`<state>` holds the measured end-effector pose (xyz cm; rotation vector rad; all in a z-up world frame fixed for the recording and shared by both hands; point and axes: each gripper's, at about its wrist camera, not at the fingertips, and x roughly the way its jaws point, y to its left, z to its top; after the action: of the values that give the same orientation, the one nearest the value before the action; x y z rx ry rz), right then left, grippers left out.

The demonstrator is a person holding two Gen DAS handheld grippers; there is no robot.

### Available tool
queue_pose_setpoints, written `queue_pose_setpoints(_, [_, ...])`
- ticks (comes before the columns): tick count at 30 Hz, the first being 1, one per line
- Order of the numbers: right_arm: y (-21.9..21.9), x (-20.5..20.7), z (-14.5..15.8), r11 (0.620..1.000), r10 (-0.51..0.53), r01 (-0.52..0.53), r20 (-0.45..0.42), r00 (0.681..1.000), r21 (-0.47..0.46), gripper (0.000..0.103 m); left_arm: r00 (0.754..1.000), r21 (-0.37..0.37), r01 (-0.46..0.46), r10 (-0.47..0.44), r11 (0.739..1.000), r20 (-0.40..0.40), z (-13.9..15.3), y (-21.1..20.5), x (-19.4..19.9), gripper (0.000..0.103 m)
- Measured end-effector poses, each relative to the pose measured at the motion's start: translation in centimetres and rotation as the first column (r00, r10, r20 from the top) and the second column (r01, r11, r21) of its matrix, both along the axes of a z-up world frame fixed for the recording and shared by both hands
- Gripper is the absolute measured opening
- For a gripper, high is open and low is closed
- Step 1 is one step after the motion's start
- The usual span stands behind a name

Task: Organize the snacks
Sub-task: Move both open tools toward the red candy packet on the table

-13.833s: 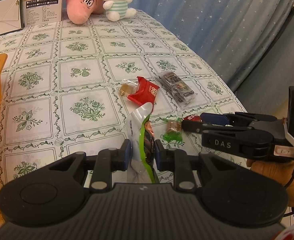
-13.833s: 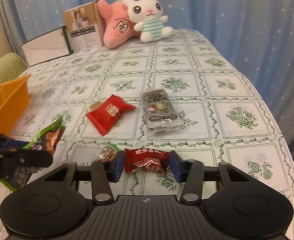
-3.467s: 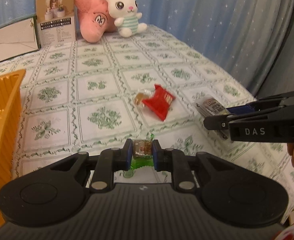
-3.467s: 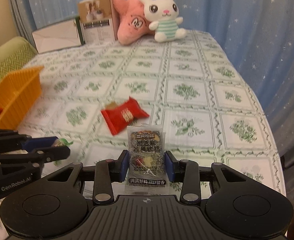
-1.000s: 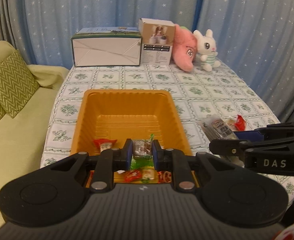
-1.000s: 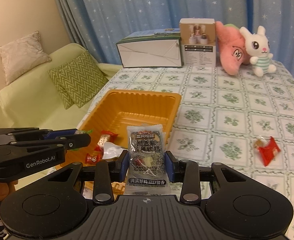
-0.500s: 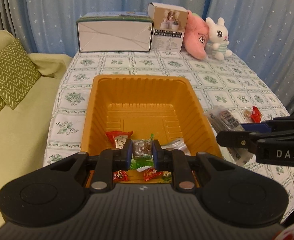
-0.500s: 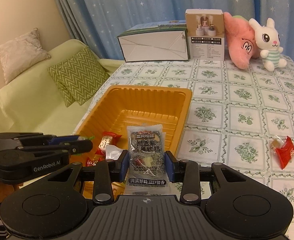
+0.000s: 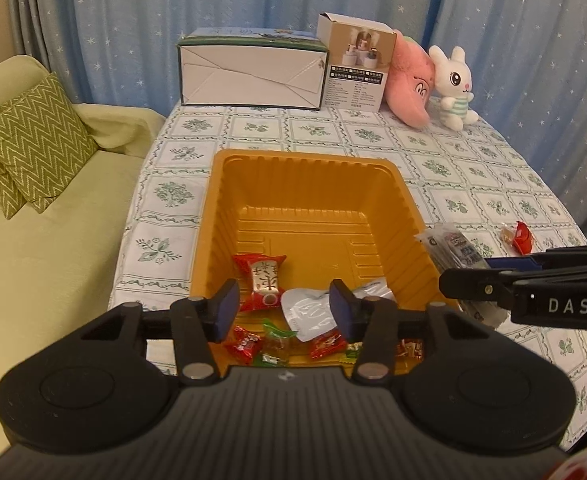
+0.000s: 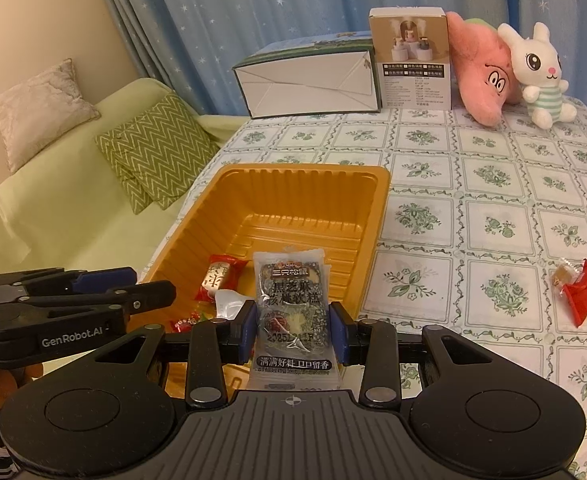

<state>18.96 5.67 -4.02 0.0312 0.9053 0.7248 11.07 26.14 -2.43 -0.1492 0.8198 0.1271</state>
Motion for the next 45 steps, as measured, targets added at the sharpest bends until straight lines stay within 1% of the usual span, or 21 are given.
queue_pose_setpoints(4, [0.4, 0.3, -0.1, 1.0, -0.012, 0.012, -0.01, 1.0, 0.016, 0.038, 1.0, 0.004, -0.011, 0.011, 1.0, 0.002, 0.0, 0.2, -0.4, 0.051])
queue_pose_setpoints(6, [0.5, 0.6, -0.1, 0.999, -0.019, 0.02, -0.023, 1.0, 0.044, 0.038, 1.0, 0.001, -0.023, 0.023, 1.0, 0.007, 0.1, 0.4, -0.7, 0.057])
queue_pose_setpoints(7, [0.6, 0.8, -0.2, 0.998, -0.019, 0.021, -0.034, 0.999, 0.063, 0.038, 1.0, 0.001, -0.026, 0.026, 1.0, 0.008, 0.1, 0.4, -0.8, 0.061])
queue_pose_setpoints(9, [0.6, 1.1, -0.4, 0.995, -0.013, 0.019, -0.064, 0.998, 0.093, 0.039, 0.999, 0.003, -0.03, 0.03, 1.0, 0.012, 0.2, 0.5, -1.1, 0.064])
queue_pose_setpoints(12, [0.2, 1.2, -0.3, 0.995, -0.035, 0.04, -0.065, 0.997, 0.089, 0.04, 0.999, 0.011, -0.027, 0.027, 1.0, 0.017, 0.4, 0.4, -1.5, 0.068])
queue_pose_setpoints(14, [-0.4, 1.1, -0.3, 0.994, -0.049, 0.055, -0.066, 0.997, 0.09, 0.041, 0.999, 0.013, -0.027, 0.026, 1.0, 0.022, 0.6, 0.3, -1.7, 0.068])
queue_pose_setpoints(18, [-2.1, 0.6, -0.3, 0.992, -0.091, 0.097, -0.069, 0.993, 0.087, 0.05, 0.999, 0.008, -0.027, 0.027, 1.0, 0.037, 1.1, -0.3, -2.0, 0.07])
queue_pose_setpoints(24, [-5.5, -0.8, 0.1, 0.986, -0.146, 0.15, -0.058, 0.988, 0.073, 0.054, 0.999, 0.01, -0.006, 0.005, 1.0, 0.049, 2.2, -1.9, -2.3, 0.072])
queue_pose_setpoints(29, [-8.8, -2.2, 0.6, 0.975, -0.212, 0.214, -0.042, 0.976, 0.057, 0.057, 0.998, 0.007, 0.018, -0.019, 1.0, 0.062, 3.5, -3.9, -2.4, 0.077])
queue_pose_setpoints(34, [-12.9, -3.4, 1.1, 0.957, -0.285, 0.287, -0.036, 0.958, 0.046, 0.061, 0.994, 0.003, 0.072, -0.072, 0.997, 0.085, 4.6, -7.2, -2.0, 0.079])
queue_pose_setpoints(40, [-18.1, -4.6, 1.9, 0.929, -0.367, 0.367, -0.026, 0.93, 0.036, 0.063, 0.985, -0.01, 0.133, -0.131, 0.991, 0.113, 5.6, -11.3, -1.8, 0.083])
queue_pose_setpoints(45, [-22.0, -5.0, 2.9, 0.899, -0.435, 0.435, -0.026, 0.9, 0.047, 0.064, 0.976, -0.017, 0.186, -0.183, 0.982, 0.121, 5.8, -14.8, -1.2, 0.086])
